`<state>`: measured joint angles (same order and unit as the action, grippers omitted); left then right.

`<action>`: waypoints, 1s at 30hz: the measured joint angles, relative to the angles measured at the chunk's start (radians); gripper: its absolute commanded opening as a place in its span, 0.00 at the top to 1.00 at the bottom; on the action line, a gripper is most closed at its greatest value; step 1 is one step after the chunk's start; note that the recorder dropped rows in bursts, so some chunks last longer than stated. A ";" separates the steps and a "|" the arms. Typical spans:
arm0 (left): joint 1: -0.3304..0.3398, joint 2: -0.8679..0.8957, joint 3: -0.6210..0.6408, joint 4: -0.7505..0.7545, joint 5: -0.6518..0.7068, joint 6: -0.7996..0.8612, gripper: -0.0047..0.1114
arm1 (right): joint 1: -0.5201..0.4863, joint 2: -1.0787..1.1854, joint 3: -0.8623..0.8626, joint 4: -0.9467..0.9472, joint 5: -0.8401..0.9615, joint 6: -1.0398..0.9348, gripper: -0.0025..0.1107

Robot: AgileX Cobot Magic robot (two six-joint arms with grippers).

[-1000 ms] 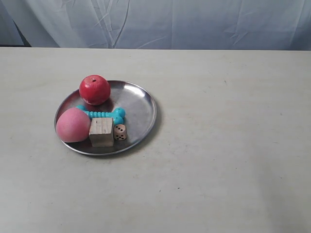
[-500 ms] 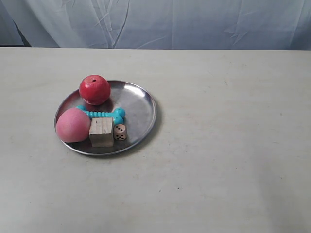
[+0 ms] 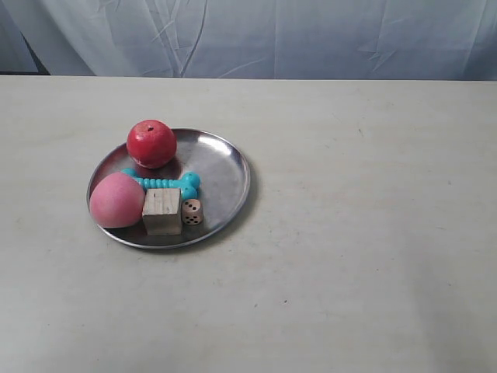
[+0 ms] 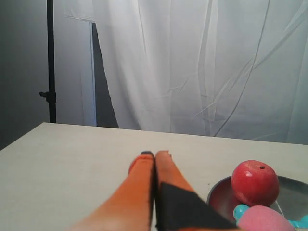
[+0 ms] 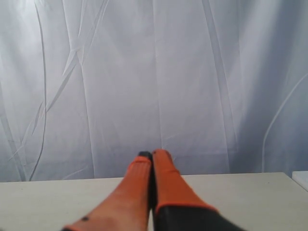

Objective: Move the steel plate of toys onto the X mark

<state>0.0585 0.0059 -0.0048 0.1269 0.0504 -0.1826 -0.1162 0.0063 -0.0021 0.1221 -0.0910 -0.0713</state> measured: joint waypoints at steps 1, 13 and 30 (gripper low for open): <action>0.000 0.000 0.000 0.000 0.005 0.000 0.96 | 0.000 0.000 0.000 0.000 0.000 0.000 0.98; 0.000 -0.002 0.000 0.000 0.024 0.000 0.96 | 0.000 0.000 0.000 0.000 0.000 0.000 0.98; 0.000 -0.002 0.000 0.000 0.025 0.000 0.96 | 0.000 0.000 0.000 0.004 0.000 0.001 0.98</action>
<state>0.0585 0.0039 -0.0048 0.1269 0.0754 -0.1826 -0.1162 0.0063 -0.0021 0.1260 -0.0910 -0.0699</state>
